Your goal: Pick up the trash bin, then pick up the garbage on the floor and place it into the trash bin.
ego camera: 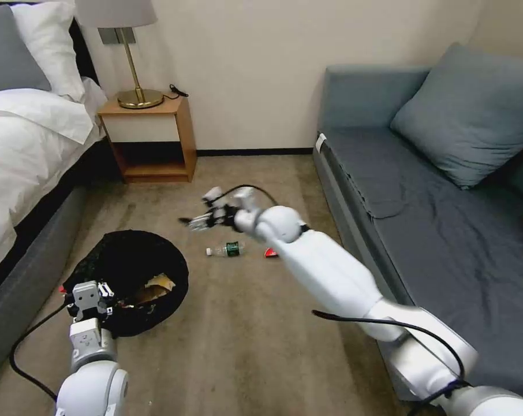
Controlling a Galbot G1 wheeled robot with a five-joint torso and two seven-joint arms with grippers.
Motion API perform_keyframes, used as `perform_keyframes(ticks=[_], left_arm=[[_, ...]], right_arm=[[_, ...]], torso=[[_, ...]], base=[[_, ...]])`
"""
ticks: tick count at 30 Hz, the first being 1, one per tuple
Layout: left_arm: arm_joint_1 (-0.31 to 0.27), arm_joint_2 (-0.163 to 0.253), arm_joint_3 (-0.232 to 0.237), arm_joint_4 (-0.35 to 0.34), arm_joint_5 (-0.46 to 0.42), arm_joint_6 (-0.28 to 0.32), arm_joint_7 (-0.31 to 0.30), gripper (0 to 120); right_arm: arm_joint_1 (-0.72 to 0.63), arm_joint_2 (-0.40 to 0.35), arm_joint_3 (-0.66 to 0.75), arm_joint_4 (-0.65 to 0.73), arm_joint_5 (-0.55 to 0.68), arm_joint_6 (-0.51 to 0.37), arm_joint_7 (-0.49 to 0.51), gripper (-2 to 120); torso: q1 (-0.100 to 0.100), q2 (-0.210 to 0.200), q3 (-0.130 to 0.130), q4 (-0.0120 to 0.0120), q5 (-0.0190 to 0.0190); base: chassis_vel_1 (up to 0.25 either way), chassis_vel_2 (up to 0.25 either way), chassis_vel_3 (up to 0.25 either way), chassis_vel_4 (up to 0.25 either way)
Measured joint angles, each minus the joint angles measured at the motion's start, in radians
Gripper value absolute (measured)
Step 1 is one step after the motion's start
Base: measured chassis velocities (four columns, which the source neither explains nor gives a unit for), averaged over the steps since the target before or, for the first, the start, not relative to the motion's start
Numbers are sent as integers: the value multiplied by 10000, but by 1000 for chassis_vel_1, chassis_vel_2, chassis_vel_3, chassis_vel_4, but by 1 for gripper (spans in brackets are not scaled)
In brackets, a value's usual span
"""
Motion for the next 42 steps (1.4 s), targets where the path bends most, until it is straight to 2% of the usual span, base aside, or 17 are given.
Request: perform_keyframes(ticks=[2, 6, 11, 12, 16, 23, 34, 42], left_arm=[[-4, 30, -45, 28, -43, 0, 0, 4], [-5, 42, -59, 65, -73, 0, -2, 4], [-6, 55, -63, 89, -86, -1, -1, 4], [-7, 63, -61, 109, -86, -14, 1, 4], [32, 96, -68, 163, -82, -73, -4, 4], [196, 198, -204, 70, -87, -149, -1, 4], [298, 278, -253, -68, -117, -190, -20, 4], [319, 124, -180, -99, -83, -179, -40, 4]], right_arm=[[-366, -205, 317, -92, 132, 166, 688, 100], [-630, -301, 522, -168, 155, 279, 1105, 100], [-803, -358, 676, -231, 156, 353, 1294, 100], [-937, -387, 842, -294, 145, 410, 1347, 100], [-1621, -517, 1456, -832, -59, 618, 1560, 100], [-2410, -457, 2425, -1676, -445, 1203, 1593, 100], [-2956, -444, 3117, -1746, -499, 1239, 1627, 100], [-3224, -442, 3260, -1644, -512, 1350, 1190, 100]], torso=[[0, 0, 0, 2, 0], [0, 0, 0, 4, 0], [0, 0, 1, 2, 0], [0, 1, -1, 10, -1], [0, -1, 0, 2, 1], [0, -1, -1, 4, -3], [0, 0, -1, 3, -4], [0, -1, -1, 4, -4]], base=[[0, 0, 0, 0], [0, 0, 0, 0], [0, 0, 0, 0], [0, 0, 0, 0], [0, 0, 0, 0], [0, 0, 0, 0], [0, 0, 0, 0], [0, 0, 0, 0]])
